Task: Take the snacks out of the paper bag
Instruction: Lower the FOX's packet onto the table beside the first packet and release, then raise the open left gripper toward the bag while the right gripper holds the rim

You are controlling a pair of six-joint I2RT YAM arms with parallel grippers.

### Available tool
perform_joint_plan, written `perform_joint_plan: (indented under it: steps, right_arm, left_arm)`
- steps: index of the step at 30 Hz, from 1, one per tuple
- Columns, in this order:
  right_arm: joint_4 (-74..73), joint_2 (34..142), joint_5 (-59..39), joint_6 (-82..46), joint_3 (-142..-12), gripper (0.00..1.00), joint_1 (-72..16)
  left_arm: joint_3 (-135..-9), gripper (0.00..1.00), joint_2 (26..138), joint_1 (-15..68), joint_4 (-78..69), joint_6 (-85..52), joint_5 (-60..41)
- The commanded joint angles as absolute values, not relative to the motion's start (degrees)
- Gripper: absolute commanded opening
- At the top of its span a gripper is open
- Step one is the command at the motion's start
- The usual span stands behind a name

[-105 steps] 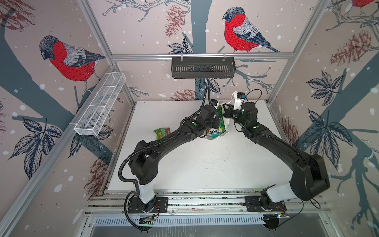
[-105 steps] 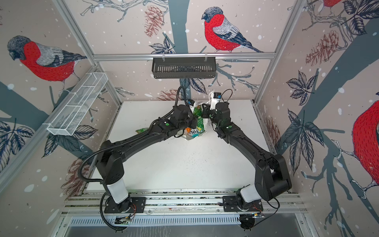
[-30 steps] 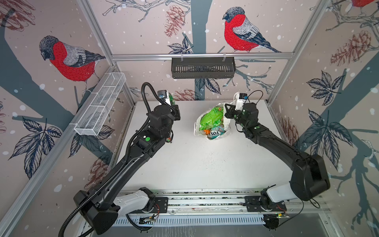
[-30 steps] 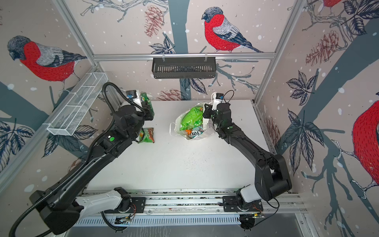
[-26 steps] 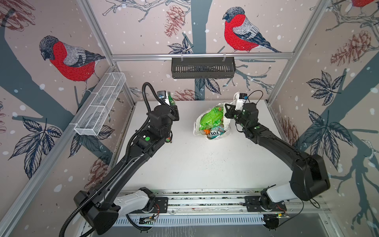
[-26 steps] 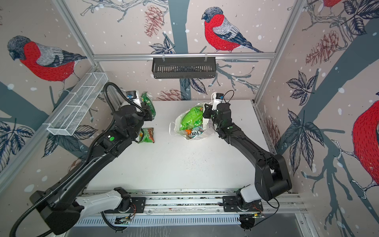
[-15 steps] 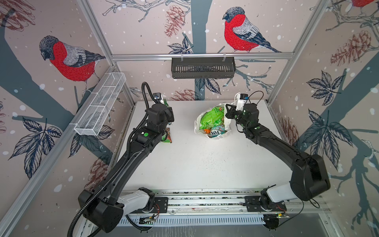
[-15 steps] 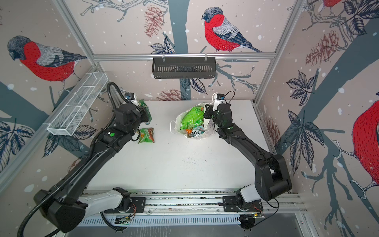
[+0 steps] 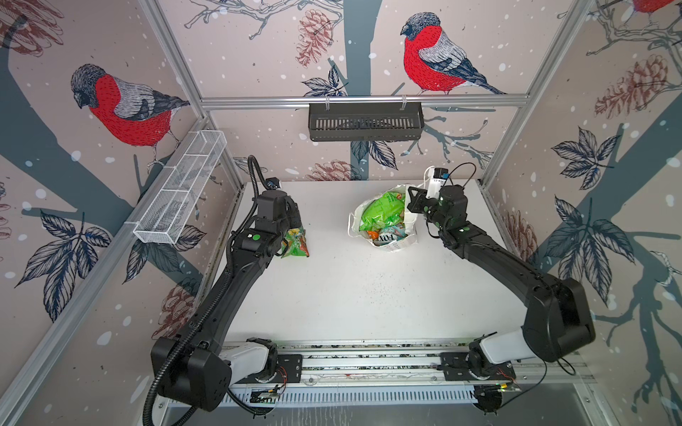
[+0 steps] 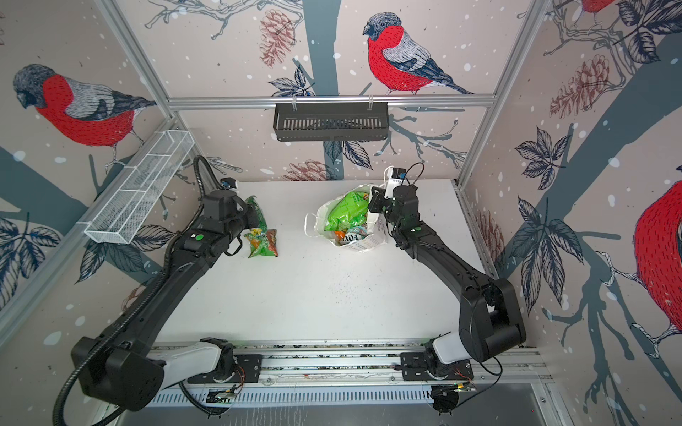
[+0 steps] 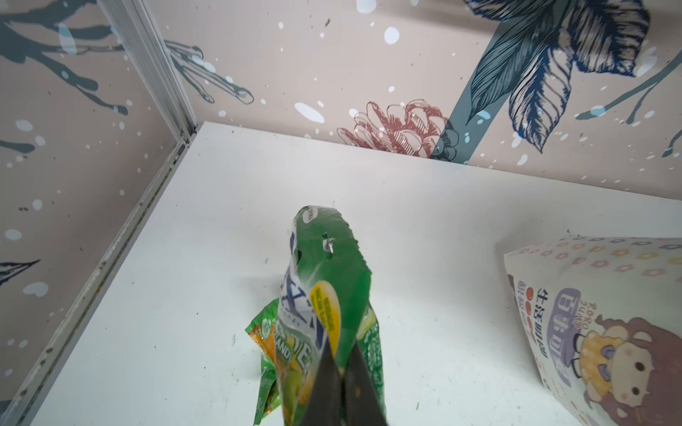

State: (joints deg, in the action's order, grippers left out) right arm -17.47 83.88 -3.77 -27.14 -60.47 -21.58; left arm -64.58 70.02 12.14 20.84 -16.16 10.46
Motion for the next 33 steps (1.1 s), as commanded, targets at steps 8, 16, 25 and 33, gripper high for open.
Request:
perform_joint_plan:
  steps: [8,16,25,33]
  right_arm:
    - [-15.76,86.51,-4.31,-27.18,-63.39,0.00,-22.05]
    - [-14.85,88.37,-4.31,-26.98,-65.13,0.00,-22.41]
    - [-14.64,90.07,-4.39,-27.08,-66.34,0.00,-22.81]
    - [-14.15,90.87,-4.31,-27.07,-67.03,0.00,-23.29]
  left_arm:
    - [-62.49,0.00,74.47,5.29,18.84,-17.65,0.23]
    - [-61.36,0.00,78.20,3.25,18.40,-18.03,-2.26]
    - [-65.04,0.27,82.05,3.12,22.82,-16.79,-6.10]
    - [-65.10,0.75,80.10,3.02,22.45,-14.11,-8.65]
